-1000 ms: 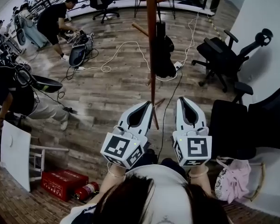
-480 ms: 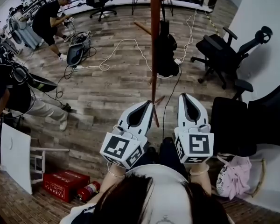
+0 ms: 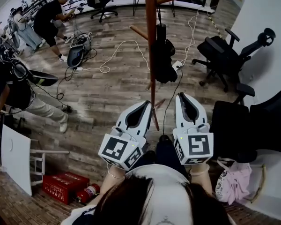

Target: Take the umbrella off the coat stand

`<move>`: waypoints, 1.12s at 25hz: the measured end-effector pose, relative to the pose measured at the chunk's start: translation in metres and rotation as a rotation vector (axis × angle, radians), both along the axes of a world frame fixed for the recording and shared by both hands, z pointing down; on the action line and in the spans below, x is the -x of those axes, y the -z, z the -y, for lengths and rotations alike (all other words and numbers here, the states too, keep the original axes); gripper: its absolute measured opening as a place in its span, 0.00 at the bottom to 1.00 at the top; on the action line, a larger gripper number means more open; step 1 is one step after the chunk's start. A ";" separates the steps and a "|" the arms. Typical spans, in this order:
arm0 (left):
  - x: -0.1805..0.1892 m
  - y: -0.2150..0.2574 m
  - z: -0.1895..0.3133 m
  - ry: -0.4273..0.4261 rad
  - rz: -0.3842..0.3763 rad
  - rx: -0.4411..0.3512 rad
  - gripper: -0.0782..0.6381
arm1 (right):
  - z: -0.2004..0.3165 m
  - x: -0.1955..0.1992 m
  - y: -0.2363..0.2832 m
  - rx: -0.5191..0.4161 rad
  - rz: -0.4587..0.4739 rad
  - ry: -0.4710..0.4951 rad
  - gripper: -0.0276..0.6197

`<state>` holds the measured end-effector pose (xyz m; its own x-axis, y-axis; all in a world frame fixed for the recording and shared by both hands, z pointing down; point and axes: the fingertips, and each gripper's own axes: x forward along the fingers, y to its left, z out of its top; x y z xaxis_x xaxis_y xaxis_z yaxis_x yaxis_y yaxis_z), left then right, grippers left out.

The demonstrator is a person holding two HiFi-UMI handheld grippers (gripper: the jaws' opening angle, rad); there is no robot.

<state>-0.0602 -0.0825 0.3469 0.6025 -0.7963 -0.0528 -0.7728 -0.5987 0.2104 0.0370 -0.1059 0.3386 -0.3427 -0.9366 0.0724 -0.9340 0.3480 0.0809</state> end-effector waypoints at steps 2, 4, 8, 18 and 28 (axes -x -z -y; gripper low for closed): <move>-0.003 0.001 0.006 0.009 0.001 0.000 0.12 | 0.007 -0.001 -0.001 0.007 -0.002 0.016 0.10; -0.005 0.002 0.012 0.019 -0.001 0.002 0.12 | 0.013 -0.002 -0.003 0.012 -0.007 0.032 0.10; -0.012 0.001 0.025 0.033 0.013 0.000 0.12 | 0.028 -0.003 -0.003 0.016 0.003 0.067 0.10; -0.031 -0.006 0.049 0.059 0.040 0.019 0.12 | 0.064 -0.006 -0.007 0.033 0.009 0.140 0.10; -0.034 -0.007 0.069 0.106 0.044 0.028 0.12 | 0.095 -0.008 -0.014 0.046 0.002 0.190 0.10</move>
